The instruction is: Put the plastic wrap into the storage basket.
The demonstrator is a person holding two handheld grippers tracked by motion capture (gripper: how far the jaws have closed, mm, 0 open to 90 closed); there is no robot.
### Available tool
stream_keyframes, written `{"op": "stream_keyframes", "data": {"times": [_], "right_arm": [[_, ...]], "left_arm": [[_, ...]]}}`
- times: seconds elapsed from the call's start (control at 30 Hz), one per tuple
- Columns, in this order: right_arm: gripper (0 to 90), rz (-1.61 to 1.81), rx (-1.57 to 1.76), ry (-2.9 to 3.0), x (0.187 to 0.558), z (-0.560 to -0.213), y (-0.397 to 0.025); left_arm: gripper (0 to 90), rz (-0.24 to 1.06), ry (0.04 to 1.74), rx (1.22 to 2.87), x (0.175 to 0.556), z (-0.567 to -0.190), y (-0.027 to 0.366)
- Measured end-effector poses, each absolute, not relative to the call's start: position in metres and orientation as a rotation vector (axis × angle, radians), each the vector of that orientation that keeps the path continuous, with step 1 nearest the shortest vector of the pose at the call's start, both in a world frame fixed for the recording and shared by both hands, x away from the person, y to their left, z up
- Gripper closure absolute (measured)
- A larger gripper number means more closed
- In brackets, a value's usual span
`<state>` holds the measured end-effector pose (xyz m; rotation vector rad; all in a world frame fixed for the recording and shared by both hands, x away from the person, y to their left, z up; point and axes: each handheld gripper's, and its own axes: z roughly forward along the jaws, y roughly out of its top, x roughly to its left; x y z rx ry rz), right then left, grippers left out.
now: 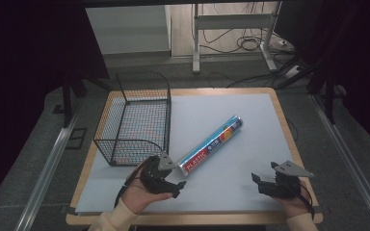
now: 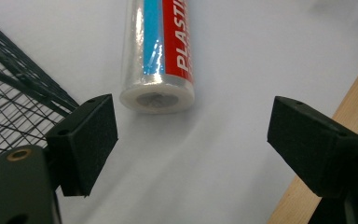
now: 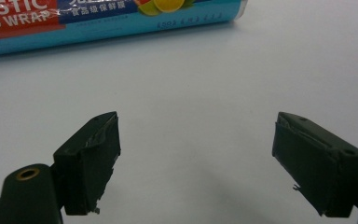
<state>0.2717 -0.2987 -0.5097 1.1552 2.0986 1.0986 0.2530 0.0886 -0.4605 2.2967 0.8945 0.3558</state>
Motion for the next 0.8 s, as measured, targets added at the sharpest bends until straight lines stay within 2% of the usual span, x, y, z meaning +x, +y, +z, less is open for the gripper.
{"op": "stream_keyframes", "data": {"times": [0.3,0.8], "right_arm": [[15.5,1.075,1.147,2.104,0.268,-0.512,-0.299],[15.5,1.058,1.155,2.081,0.260,-0.511,-0.304]], "left_arm": [[16.5,0.350,0.887,2.313,0.260,-0.456,0.082],[16.3,0.321,0.817,2.350,0.283,-0.440,0.039]]}}
